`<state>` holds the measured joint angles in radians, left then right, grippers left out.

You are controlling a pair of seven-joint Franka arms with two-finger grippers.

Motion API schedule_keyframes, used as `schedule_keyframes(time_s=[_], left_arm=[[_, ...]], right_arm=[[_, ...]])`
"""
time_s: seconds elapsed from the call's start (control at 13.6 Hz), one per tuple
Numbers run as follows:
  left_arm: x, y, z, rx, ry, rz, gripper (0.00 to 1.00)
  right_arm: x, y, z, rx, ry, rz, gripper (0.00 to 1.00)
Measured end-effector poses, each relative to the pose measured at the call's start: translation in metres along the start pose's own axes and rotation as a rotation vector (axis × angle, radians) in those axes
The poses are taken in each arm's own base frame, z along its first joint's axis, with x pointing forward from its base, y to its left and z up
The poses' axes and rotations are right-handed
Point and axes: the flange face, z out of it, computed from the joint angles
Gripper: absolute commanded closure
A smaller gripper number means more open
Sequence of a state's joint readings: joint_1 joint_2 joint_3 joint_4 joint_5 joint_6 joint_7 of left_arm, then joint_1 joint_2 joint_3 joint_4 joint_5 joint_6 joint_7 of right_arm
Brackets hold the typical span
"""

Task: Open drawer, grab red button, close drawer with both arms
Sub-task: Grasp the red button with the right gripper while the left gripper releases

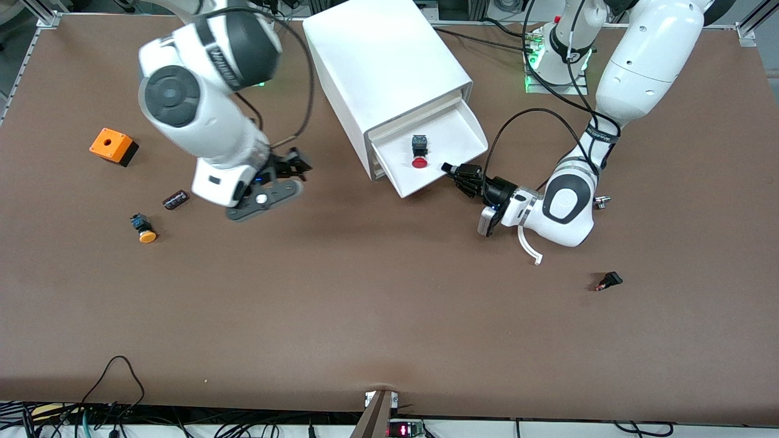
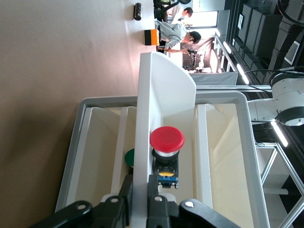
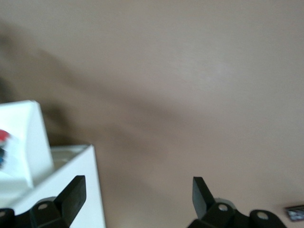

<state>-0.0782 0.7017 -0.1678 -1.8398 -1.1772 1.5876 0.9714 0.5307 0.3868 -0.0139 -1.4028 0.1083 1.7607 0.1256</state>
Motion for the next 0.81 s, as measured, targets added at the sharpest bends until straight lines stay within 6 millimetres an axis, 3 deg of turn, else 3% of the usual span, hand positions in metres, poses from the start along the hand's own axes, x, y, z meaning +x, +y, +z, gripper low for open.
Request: schedule_keyframes(time_s=[0.29, 0.44, 0.66, 0.81], left_arm=[[-0.004, 0.001, -0.01, -0.027, 0.0, -0.153, 0.0], [-0.009, 0.001, -0.03, -0.033, 0.005, -0.211, 0.0], [-0.021, -0.001, -0.084, 0.044, 0.004, -0.212, 0.0], [-0.026, 0.007, -0.134, 0.159, -0.014, -0.179, 0.0]], right_arm=[[0.007, -0.097, 0.017, 0.013, 0.052, 0.099, 0.01], [0.002, -0.135, 0.031, 0.021, 0.062, 0.15, 0.01], [-0.008, -0.192, 0.069, 0.027, 0.064, 0.233, 0.01], [-0.016, -0.22, 0.092, 0.025, 0.058, 0.283, 0.03]])
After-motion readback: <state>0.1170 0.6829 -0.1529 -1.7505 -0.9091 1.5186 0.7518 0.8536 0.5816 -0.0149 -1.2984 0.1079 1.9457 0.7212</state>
